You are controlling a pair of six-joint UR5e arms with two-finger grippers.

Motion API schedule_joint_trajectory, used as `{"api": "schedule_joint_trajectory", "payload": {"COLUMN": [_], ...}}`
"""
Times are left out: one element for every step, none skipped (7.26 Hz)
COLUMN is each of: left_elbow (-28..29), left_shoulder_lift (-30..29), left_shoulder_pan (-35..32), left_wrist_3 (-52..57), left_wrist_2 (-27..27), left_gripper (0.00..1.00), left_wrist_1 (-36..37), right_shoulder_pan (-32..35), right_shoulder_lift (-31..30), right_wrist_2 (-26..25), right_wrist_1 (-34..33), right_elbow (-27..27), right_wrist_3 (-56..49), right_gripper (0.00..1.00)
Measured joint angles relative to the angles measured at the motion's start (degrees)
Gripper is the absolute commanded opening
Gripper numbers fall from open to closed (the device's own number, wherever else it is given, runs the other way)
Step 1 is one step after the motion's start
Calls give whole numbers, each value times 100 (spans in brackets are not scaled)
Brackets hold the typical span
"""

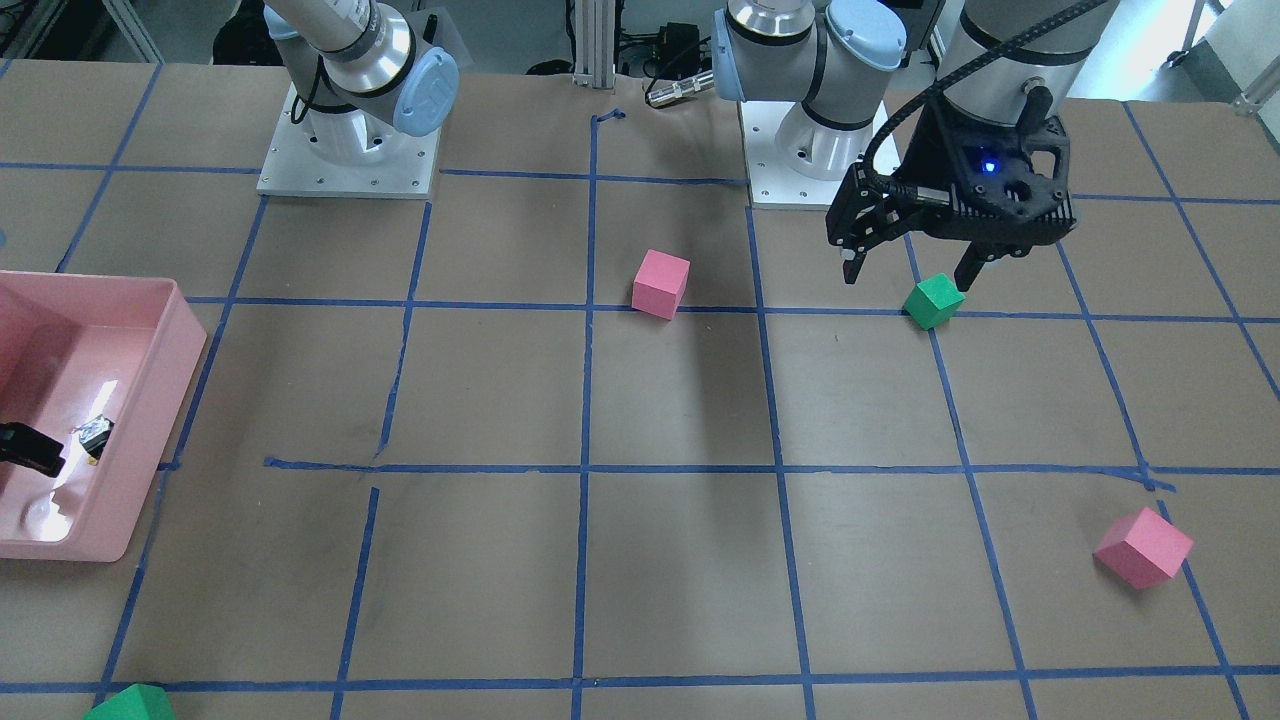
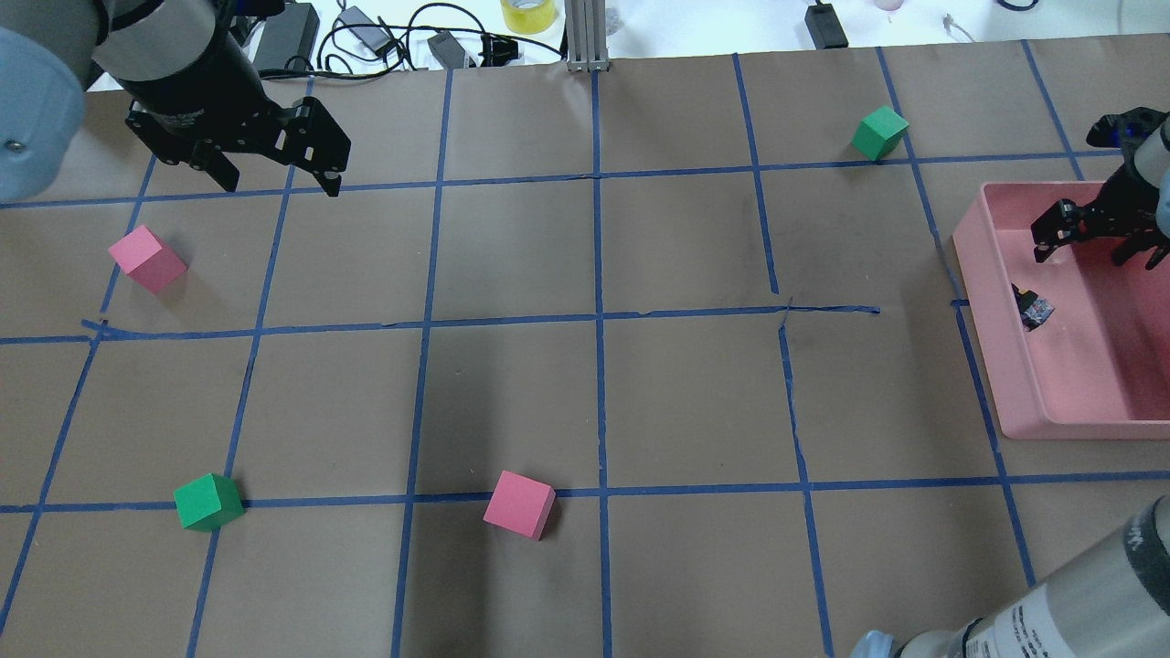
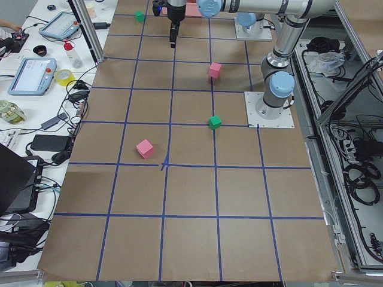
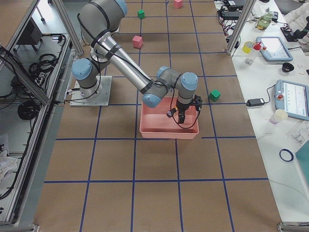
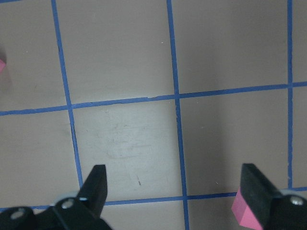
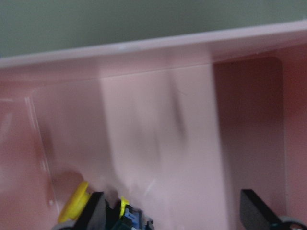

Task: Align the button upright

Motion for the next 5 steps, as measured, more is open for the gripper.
{"api": "schedule_joint_trajectory", "payload": {"left_elbow": [0,0,0,0,0], "left_shoulder_lift": [0,0,0,0,0], "left_shoulder_pan": [0,0,0,0,0], "left_wrist_3": [2,3,3,3,3], "left_wrist_2": [1,8,16,19,19], "left_gripper": [100,100,100,100,100], "left_wrist_1": [0,0,0,0,0], "right_shoulder_pan": [20,33,57,107,158], "right_shoulder_lift": [39,64,59,47,44], "right_wrist_2": [147,234,272,286,290], "right_wrist_1": [18,24,36,48,43], "right_elbow": [0,0,0,0,0], "right_wrist_3": [572,918,1184,1377,1469], "right_gripper": [100,100,100,100,100]}}
